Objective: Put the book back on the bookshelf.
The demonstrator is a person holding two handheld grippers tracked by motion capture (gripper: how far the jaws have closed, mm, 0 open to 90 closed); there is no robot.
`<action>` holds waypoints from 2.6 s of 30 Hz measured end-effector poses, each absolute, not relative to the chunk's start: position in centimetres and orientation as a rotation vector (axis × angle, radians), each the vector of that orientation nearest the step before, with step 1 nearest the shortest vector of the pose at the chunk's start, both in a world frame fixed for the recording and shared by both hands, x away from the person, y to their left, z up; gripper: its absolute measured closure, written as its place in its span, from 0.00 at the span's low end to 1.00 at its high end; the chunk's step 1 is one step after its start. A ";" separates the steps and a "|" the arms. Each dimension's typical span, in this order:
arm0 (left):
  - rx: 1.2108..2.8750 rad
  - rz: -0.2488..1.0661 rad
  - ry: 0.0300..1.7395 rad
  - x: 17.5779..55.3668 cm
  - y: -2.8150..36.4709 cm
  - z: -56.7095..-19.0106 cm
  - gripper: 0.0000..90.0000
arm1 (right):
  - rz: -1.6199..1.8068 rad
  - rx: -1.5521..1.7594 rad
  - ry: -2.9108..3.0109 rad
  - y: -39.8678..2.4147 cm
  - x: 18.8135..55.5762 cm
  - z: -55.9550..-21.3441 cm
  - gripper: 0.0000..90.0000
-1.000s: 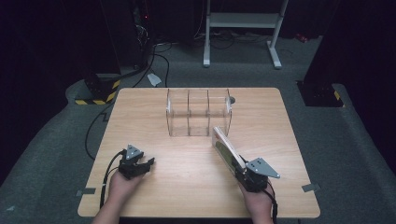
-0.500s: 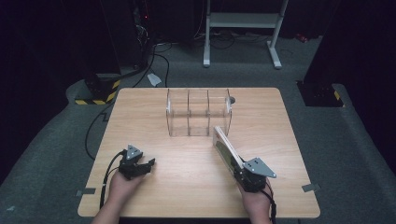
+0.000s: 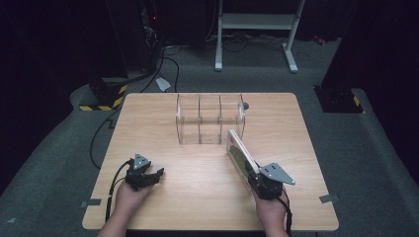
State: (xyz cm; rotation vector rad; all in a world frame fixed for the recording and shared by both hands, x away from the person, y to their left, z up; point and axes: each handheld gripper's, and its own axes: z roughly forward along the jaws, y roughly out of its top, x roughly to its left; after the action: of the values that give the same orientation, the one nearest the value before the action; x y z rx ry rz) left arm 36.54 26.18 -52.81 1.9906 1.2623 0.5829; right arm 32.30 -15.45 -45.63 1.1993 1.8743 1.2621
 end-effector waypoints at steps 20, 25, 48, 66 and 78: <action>1.989 0.581 1.259 36.6 26.1 -52.8 0.40 | 1.278 1.184 1.778 -14.0 34.9 -42.9 0.84; 1.991 0.581 1.258 36.6 26.1 -52.8 0.40 | 1.260 1.191 1.752 -13.5 36.6 -42.7 0.84; 1.998 0.581 1.252 36.6 26.1 -52.8 0.39 | 1.153 1.239 1.703 -9.9 44.0 -43.7 0.84; 1.995 0.580 1.250 36.6 26.1 -52.8 0.39 | 1.097 1.260 1.708 -9.3 45.4 -45.0 0.84; 1.996 0.580 1.248 36.5 26.1 -52.8 0.39 | 1.104 1.274 1.686 -9.5 45.3 -45.4 0.84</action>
State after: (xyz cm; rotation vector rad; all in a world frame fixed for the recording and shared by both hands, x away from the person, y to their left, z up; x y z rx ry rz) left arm 36.53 26.08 -52.82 1.9959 1.2477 0.5800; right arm 45.29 -9.51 -45.40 1.2743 1.6860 1.1038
